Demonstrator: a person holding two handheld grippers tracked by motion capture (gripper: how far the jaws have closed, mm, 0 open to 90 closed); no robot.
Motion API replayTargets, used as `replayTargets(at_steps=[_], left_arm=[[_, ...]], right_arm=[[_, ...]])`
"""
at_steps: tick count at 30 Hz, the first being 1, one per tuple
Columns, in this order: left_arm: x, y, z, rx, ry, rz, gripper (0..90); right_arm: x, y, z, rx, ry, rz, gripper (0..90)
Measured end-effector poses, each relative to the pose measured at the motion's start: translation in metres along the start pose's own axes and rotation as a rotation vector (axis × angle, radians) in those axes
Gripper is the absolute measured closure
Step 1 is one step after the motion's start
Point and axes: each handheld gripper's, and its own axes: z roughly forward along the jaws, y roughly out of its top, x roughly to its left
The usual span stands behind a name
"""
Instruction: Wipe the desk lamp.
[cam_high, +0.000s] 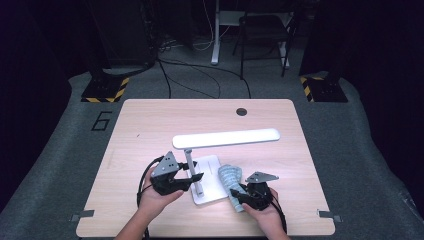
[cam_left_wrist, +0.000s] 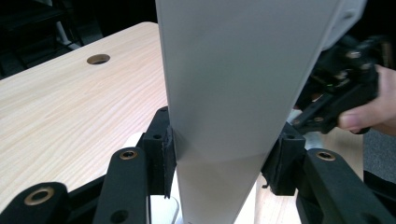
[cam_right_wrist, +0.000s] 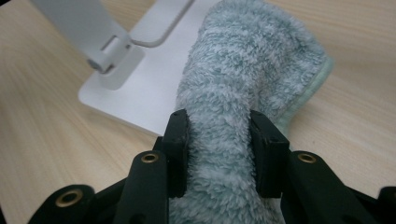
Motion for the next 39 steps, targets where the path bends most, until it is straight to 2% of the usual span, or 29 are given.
replayTargets(at_steps=[1, 4, 5, 7, 9, 11, 14, 15, 16, 17, 19, 22, 25, 30, 33, 35, 37, 39], left_arm=[[0.001, 0.001, 0.000, 0.011, -0.008, 0.001, 53.0], [0.003, 0.001, 0.001, 0.002, -0.004, -0.003, 53.0], [0.004, 0.001, 0.001, 0.009, -0.009, -0.003, 53.0], [0.004, 0.001, 0.001, 0.007, -0.009, -0.002, 52.9], [0.004, 0.001, 0.001, 0.006, -0.009, -0.005, 52.9], [0.003, 0.000, 0.001, 0.001, -0.001, -0.013, 52.8], [0.004, 0.000, 0.001, -0.001, -0.004, -0.016, 52.6], [0.003, 0.000, 0.001, -0.001, -0.004, -0.017, 52.6], [0.003, 0.000, 0.001, 0.000, -0.004, -0.017, 52.6], [0.003, 0.000, 0.001, 0.000, -0.004, -0.019, 52.6], [0.003, 0.000, 0.001, 0.000, -0.004, -0.022, 52.5], [0.003, 0.000, 0.001, -0.003, -0.006, -0.030, 52.4], [0.004, 0.000, 0.001, 0.006, -0.016, -0.036, 52.2], [0.004, 0.000, 0.001, 0.002, -0.016, -0.035, 52.2], [0.006, -0.001, 0.000, -0.004, -0.017, -0.046, 52.2], [0.007, -0.002, 0.000, -0.011, -0.018, -0.045, 52.2], [0.006, -0.002, 0.000, -0.005, -0.015, -0.045, 52.2], [0.007, -0.002, 0.000, -0.007, -0.018, -0.049, 52.2]], right_arm=[[0.003, 0.000, -0.001, -0.009, 0.006, -0.016, 63.3], [0.010, 0.000, 0.001, 0.002, 0.009, -0.064, 63.1], [0.013, 0.000, 0.003, 0.002, 0.020, -0.066, 63.1], [0.021, 0.000, 0.007, 0.016, 0.039, -0.107, 62.5], [0.027, 0.001, 0.010, 0.030, 0.038, -0.124, 58.0], [0.034, 0.004, 0.014, 0.044, 0.032, -0.137, 49.8], [0.037, 0.008, 0.015, 0.007, 0.010, -0.165, 45.1], [0.038, 0.010, 0.014, 0.006, 0.012, -0.152, 46.8], [0.037, 0.012, 0.014, -0.006, 0.015, -0.168, 52.7], [0.038, 0.012, 0.013, 0.004, 0.012, -0.169, 58.8], [0.040, 0.012, 0.014, 0.036, 0.030, -0.168, 63.3], [0.045, 0.010, 0.017, 0.042, 0.059, -0.197, 65.0], [0.056, 0.010, 0.022, 0.050, 0.095, -0.205, 65.9], [0.073, 0.013, 0.034, 0.039, 0.115, -0.217, 65.6], [0.079, 0.013, 0.038, 0.033, 0.110, -0.217, 66.1], [0.081, 0.012, 0.040, 0.022, 0.099, -0.237, 66.6], [0.083, 0.010, 0.040, 0.014, 0.065, -0.286, 66.2], [0.088, 0.007, 0.040, 0.006, 0.004, -0.343, 66.1]])
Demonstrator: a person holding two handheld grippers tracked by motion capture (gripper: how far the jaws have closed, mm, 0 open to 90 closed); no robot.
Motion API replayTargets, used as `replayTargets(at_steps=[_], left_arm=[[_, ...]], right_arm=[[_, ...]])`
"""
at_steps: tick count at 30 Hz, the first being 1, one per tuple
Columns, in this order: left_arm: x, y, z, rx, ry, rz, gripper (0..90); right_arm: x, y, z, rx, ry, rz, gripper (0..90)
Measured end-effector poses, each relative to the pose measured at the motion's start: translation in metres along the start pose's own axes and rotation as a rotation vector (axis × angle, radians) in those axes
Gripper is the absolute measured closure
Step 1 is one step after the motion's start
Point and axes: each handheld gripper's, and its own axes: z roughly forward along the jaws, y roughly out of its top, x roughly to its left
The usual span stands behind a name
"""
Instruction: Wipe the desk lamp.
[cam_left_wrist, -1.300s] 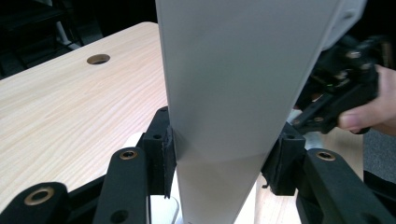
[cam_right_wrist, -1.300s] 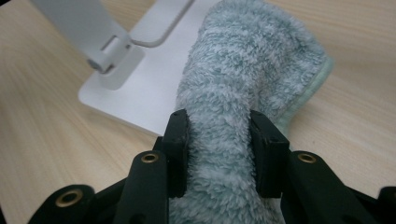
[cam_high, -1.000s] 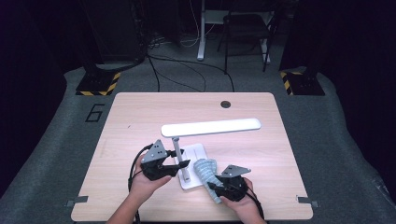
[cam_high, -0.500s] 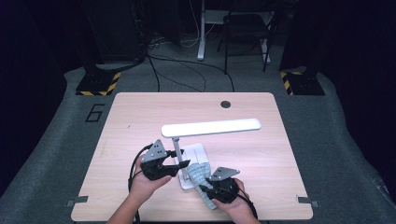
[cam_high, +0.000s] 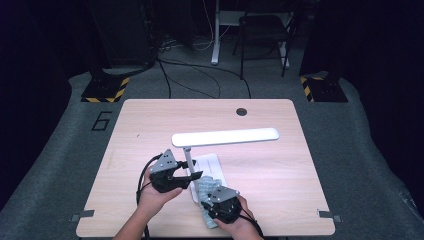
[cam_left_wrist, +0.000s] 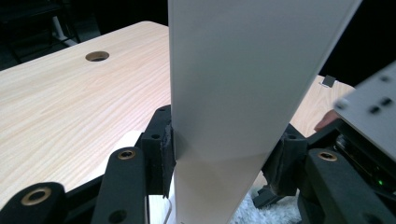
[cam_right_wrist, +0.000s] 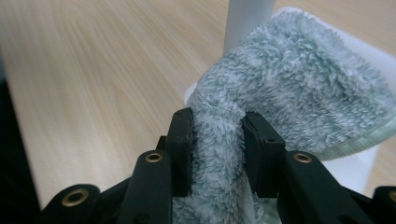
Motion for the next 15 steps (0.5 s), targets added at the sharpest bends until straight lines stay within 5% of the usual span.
replayTargets(at_steps=[3, 7, 10, 14, 15], left_arm=[[0.000, 0.000, -0.001, 0.003, 0.006, 0.002, 52.2], [0.000, 0.001, -0.001, 0.009, 0.009, 0.003, 52.2], [0.000, 0.001, -0.001, 0.013, 0.008, 0.001, 52.2], [-0.001, 0.001, -0.001, 0.018, 0.016, 0.004, 52.2], [-0.001, 0.002, -0.001, 0.019, 0.019, 0.000, 52.2]], right_arm=[[0.002, -0.002, -0.001, 0.022, -0.052, -0.080, 67.5], [-0.010, -0.006, -0.003, 0.034, -0.071, -0.038, 69.4], [-0.019, -0.009, -0.006, 0.039, -0.086, 0.047, 70.0], [-0.030, -0.013, -0.011, 0.066, -0.133, 0.029, 70.4], [-0.031, -0.013, -0.012, 0.066, -0.156, 0.067, 70.5]])
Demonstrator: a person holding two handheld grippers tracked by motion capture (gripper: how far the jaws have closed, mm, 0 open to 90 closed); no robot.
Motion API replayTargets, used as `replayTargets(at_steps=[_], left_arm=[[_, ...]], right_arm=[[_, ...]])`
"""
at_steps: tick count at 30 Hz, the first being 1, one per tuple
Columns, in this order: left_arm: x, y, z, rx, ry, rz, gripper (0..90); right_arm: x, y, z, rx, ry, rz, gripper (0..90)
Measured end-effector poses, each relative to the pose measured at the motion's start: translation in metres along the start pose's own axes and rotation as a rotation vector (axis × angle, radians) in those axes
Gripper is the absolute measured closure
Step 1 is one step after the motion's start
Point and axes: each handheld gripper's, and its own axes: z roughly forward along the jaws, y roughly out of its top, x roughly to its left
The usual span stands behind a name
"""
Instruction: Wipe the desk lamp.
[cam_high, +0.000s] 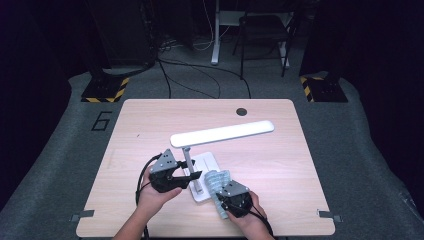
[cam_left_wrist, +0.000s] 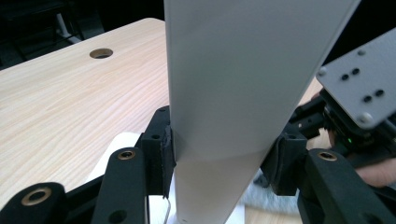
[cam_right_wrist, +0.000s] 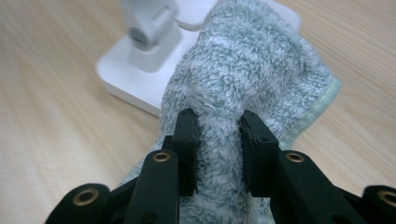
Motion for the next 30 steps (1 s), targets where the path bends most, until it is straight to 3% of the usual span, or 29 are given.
replayTargets(at_steps=[2, 4, 6, 7, 9, 10, 11, 14, 18, 21, 25, 27, 30], left_arm=[[0.000, 0.000, 0.000, 0.007, -0.001, 0.004, 52.1], [0.000, 0.000, 0.000, -0.003, 0.004, -0.001, 52.1], [0.000, 0.000, 0.000, 0.002, 0.001, 0.001, 52.0], [0.000, 0.000, 0.001, 0.002, 0.000, -0.001, 52.0], [0.000, 0.000, 0.001, 0.001, -0.001, -0.002, 52.0], [-0.001, 0.000, 0.001, 0.000, 0.000, -0.002, 51.9], [-0.002, 0.000, 0.002, -0.008, 0.005, -0.014, 51.9], [-0.002, 0.000, 0.002, -0.007, 0.010, -0.008, 51.9], [-0.001, 0.000, 0.002, -0.009, 0.004, -0.003, 51.9], [-0.001, -0.001, 0.001, -0.007, -0.001, -0.003, 51.9], [0.000, 0.000, 0.000, -0.001, -0.004, 0.006, 52.1], [0.000, -0.001, 0.000, -0.004, -0.003, 0.001, 52.0], [0.000, -0.001, 0.000, -0.007, -0.008, -0.001, 52.0]], right_arm=[[-0.009, -0.002, -0.001, 0.010, -0.024, -0.015, 70.6], [-0.011, -0.003, -0.002, 0.009, -0.039, 0.019, 70.6], [-0.011, -0.003, -0.002, 0.010, -0.038, 0.015, 70.7], [-0.010, -0.003, -0.002, 0.003, -0.033, 0.005, 70.8], [-0.004, -0.001, -0.002, 0.010, -0.038, 0.033, 70.9], [-0.003, 0.000, -0.001, 0.004, -0.034, 0.014, 71.0], [0.001, 0.001, 0.000, -0.005, -0.032, 0.035, 71.1], [0.011, 0.004, 0.003, -0.015, 0.004, 0.024, 71.3], [0.029, 0.012, 0.007, -0.028, 0.087, 0.059, 71.0], [0.038, 0.018, 0.008, -0.027, 0.118, 0.076, 70.3], [0.035, 0.015, 0.007, -0.025, 0.118, 0.066, 70.8], [0.031, 0.014, 0.008, -0.030, 0.091, 0.029, 71.1], [0.024, 0.010, 0.007, -0.025, 0.072, 0.027, 71.2]])
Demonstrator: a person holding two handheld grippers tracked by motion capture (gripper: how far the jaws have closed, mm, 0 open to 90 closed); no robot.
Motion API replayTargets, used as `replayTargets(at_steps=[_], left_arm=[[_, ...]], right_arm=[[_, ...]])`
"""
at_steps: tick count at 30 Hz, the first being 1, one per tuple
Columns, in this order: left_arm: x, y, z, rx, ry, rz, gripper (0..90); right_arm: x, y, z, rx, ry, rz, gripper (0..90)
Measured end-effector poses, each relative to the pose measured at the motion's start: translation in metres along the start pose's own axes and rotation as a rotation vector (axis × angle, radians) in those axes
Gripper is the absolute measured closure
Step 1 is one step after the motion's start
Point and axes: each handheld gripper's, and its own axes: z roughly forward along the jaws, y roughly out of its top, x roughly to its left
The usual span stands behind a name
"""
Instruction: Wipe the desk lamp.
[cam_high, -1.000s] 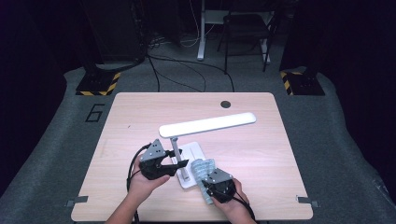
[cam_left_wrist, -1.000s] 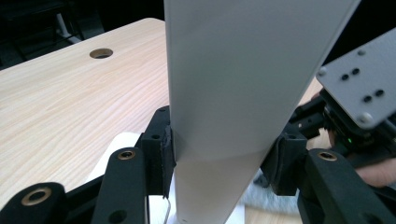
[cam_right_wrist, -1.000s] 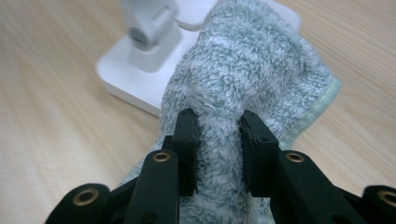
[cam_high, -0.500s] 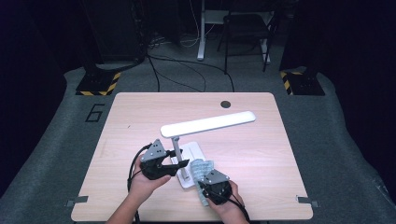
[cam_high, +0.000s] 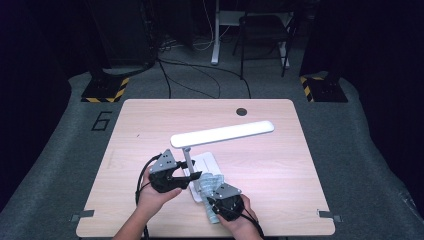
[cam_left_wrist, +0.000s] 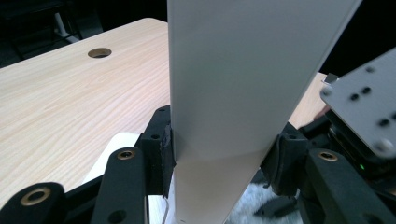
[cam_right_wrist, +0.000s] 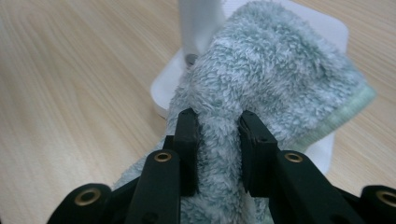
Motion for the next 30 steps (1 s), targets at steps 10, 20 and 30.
replayTargets(at_steps=[10, 20, 30], left_arm=[[-0.001, 0.001, 0.000, 0.010, 0.004, 0.004, 52.1], [0.000, 0.001, 0.001, 0.006, 0.001, 0.003, 52.1], [0.002, 0.000, 0.001, -0.013, -0.017, -0.001, 51.9]], right_arm=[[-0.034, -0.010, -0.010, 0.032, -0.072, 0.013, 71.2], [-0.054, -0.016, -0.016, 0.023, -0.144, 0.083, 71.3], [-0.059, -0.007, -0.028, -0.056, -0.079, 0.130, 71.3]])
